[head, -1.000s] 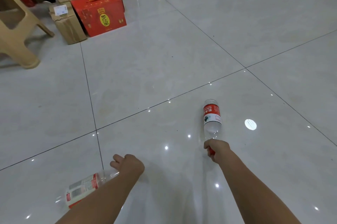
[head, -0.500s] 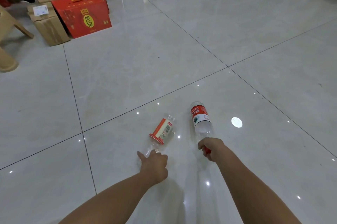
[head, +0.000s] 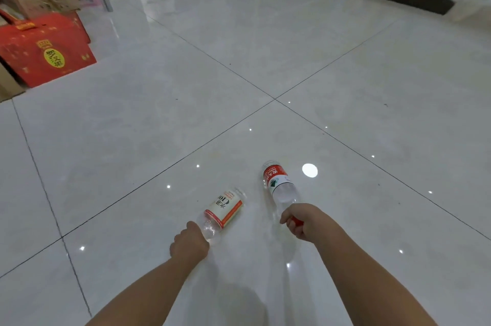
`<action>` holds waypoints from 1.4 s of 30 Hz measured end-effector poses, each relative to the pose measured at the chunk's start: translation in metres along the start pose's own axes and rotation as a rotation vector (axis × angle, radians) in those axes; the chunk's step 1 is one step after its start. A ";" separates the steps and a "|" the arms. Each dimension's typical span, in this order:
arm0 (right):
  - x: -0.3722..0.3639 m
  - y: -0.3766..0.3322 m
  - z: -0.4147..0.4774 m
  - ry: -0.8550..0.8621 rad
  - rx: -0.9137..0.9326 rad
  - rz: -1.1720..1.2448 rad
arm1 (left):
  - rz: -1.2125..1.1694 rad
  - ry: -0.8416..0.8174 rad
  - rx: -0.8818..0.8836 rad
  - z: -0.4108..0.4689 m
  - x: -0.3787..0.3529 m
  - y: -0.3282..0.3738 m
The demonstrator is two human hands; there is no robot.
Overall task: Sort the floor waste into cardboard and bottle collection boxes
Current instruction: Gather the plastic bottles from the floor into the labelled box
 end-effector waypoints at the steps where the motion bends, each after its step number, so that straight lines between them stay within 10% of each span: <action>1: 0.011 0.002 -0.006 0.003 -0.012 0.040 | -0.031 -0.030 -0.028 -0.006 0.000 0.014; 17: 0.324 0.110 -0.213 0.730 0.243 1.277 | 0.223 -0.258 -1.180 -0.400 -0.055 0.389; 28: 0.362 0.241 -0.394 1.210 0.388 1.744 | 0.691 -0.387 -1.842 -0.700 -0.150 0.334; 42: 0.284 0.348 -0.384 1.401 0.146 2.158 | 0.944 -0.041 -1.896 -0.748 -0.219 0.295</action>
Point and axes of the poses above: each hand's wrist, its own z-axis towards the middle knuckle, its own x-axis out of the back of the hand, y = z × x, the point moved 7 cm from there along z, towards the middle knuckle, and after that the axes turned 14 degrees about x, right-handed, at the moved point
